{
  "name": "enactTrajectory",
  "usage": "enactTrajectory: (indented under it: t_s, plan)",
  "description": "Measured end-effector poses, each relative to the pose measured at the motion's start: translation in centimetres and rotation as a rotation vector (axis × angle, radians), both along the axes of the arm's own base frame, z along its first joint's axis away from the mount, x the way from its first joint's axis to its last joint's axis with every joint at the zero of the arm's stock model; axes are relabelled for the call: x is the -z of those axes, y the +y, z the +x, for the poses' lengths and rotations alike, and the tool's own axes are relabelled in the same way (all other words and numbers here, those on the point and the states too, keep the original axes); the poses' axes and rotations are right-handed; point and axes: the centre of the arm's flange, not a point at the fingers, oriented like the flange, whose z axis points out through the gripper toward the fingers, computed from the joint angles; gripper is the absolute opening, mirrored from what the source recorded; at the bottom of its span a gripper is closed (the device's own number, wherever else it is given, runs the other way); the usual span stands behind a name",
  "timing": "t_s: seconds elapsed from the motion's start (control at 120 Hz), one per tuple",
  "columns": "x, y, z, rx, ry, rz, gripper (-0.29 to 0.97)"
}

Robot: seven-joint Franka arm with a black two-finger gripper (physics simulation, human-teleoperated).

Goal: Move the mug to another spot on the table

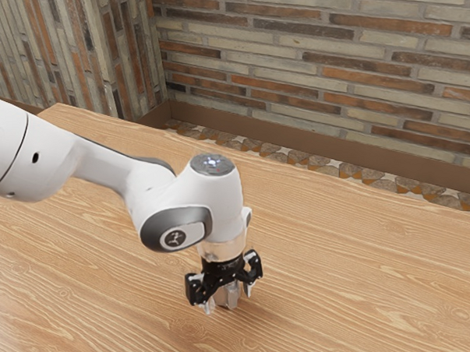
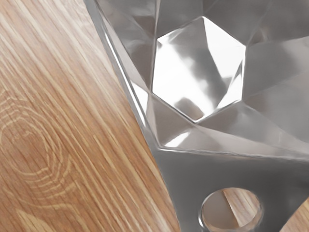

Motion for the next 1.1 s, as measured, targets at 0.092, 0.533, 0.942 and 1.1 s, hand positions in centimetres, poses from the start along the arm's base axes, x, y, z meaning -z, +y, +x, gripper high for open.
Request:
enactTrajectory:
  t_s: [0.092, 0.533, 0.942, 1.1]
  plan:
    - [0.4, -0.1, -0.1, -0.001, 0.000, 0.008, 0.63]
    - [1.3, -1.1, -0.6, 0.029, -0.047, 0.053, 0.45]
    - [1.8, -0.9, 0.1, 0.014, -0.073, 0.049, 0.28]
    - [1.8, -0.8, 0.2, 0.008, -0.078, 0.052, 0.22]
